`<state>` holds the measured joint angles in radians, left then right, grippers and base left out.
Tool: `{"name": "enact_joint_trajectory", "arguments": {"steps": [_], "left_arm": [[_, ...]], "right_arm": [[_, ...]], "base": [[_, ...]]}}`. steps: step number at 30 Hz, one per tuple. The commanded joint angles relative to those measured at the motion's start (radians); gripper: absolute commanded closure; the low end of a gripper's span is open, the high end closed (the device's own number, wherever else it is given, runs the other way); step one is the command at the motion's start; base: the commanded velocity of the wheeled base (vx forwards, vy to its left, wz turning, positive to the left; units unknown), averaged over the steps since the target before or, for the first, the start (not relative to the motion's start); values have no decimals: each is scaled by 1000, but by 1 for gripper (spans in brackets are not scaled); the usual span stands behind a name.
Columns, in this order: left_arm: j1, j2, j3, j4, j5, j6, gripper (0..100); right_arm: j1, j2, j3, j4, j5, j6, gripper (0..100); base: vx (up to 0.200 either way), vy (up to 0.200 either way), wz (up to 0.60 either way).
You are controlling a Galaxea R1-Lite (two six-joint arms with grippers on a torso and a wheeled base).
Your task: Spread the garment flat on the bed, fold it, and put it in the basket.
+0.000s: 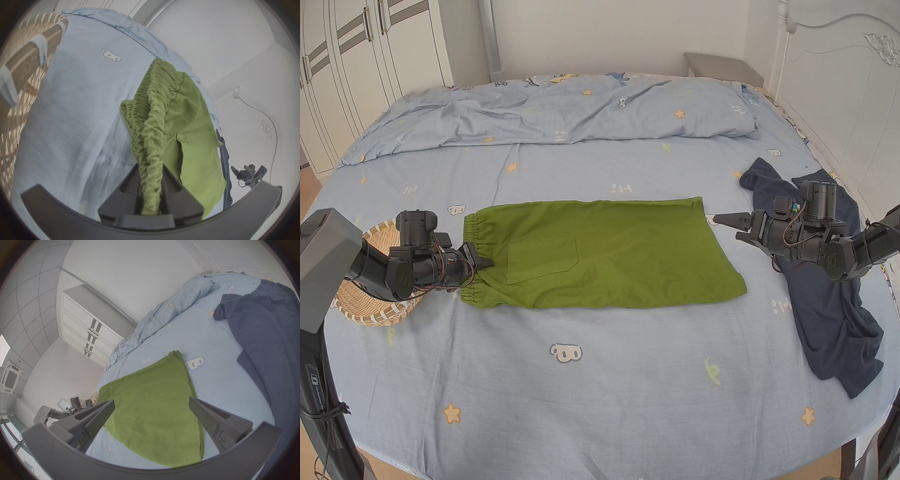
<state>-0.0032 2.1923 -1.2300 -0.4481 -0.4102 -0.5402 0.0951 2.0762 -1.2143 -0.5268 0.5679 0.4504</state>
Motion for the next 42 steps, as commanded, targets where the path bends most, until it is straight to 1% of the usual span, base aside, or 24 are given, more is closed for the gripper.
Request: {"name": "enact_joint_trajectory", "arguments": {"steps": [1,3,4,5,6,7,10,15,22,29,32,33,34,36,42], "left_arm": [[-4,-46,6,8,1,-1,100],[-4,-69,10,11,1,-4,100],[-6,-77,14,9,1,-4,100],[-6,-79,15,9,1,-4,100],[-4,-88,18,9,1,-4,100],[-4,-91,18,11,1,-4,100],[-4,-91,17,11,1,-4,100],[-6,-91,20,9,1,-4,100],[-6,-91,26,8,1,-3,100],[-6,-91,26,8,1,-3,100],[-6,-91,24,8,1,-3,100],[-6,-88,24,6,1,-3,100],[-6,-86,24,6,1,-3,100],[-6,-85,24,6,1,-3,100],[-6,-91,24,6,1,-3,100]], "right_arm": [[-3,5,-59,108,-2,-9,0],[-3,18,-117,222,-5,-29,0],[-5,32,-153,289,-5,-55,0],[-5,33,-157,297,-5,-59,0],[-6,58,-199,363,-10,-104,0],[-11,73,-222,393,-14,-128,0],[-25,113,-281,442,-14,-147,0],[-37,170,-340,461,-10,-151,0],[-34,214,-355,465,-5,-161,0],[-18,229,-353,533,6,-205,0],[-12,231,-346,542,49,-203,0],[-11,226,-341,553,99,-203,0],[-9,225,-340,562,119,-202,0],[-5,223,-341,577,138,-202,0],[8,231,-341,587,145,-205,0]], "base": [[0,0,0],[0,0,0],[0,0,0],[0,0,0],[0,0,0],[0,0,0],[0,0,0],[0,0,0],[0,0,0],[0,0,0],[0,0,0],[0,0,0],[0,0,0],[0,0,0],[0,0,0]]}}
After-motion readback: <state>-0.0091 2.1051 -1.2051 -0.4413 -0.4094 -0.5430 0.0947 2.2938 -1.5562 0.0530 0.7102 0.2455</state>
